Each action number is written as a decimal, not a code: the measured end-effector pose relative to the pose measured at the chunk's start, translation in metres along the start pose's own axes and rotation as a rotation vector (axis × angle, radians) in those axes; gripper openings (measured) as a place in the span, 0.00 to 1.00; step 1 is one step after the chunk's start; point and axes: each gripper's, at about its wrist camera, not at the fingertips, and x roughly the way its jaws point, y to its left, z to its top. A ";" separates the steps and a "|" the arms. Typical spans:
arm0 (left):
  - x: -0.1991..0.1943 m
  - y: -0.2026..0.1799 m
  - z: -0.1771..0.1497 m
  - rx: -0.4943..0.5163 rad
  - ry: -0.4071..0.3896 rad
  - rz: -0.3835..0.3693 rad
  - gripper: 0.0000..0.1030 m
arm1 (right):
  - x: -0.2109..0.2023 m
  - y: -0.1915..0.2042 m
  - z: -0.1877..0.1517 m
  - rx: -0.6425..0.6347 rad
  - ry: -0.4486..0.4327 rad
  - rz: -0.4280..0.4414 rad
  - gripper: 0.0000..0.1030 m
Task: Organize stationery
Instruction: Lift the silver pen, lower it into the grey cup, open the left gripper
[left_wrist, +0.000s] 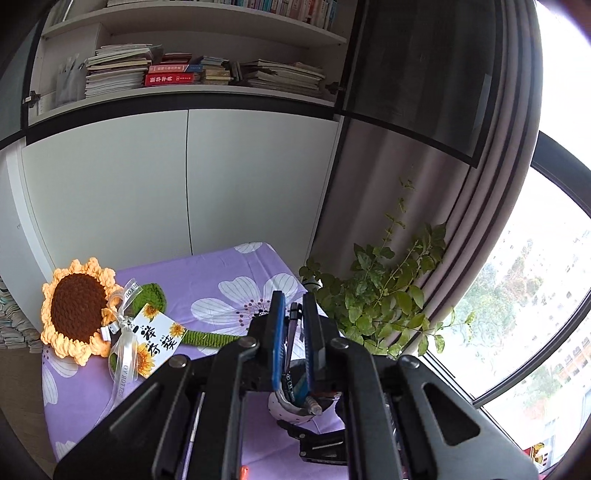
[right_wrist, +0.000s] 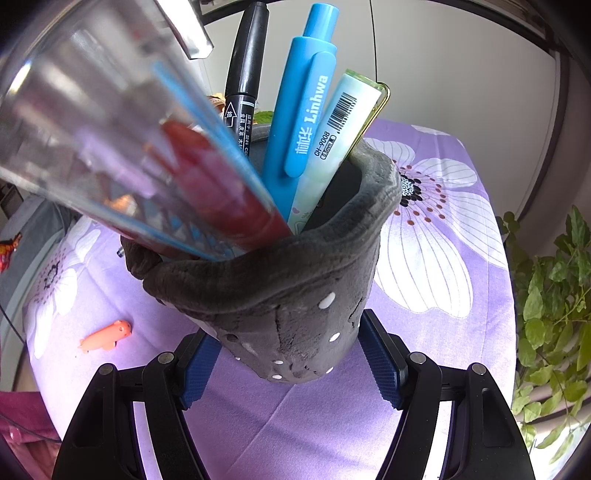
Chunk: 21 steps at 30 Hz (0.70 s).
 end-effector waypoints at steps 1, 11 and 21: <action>0.005 -0.003 -0.001 0.005 0.010 -0.004 0.07 | 0.000 0.000 0.000 0.000 0.000 0.000 0.71; 0.062 -0.016 -0.027 0.057 0.150 0.021 0.07 | 0.000 0.001 0.000 0.001 0.000 0.000 0.71; 0.071 -0.002 -0.038 0.027 0.194 0.025 0.08 | 0.000 -0.001 -0.001 0.001 0.002 -0.001 0.71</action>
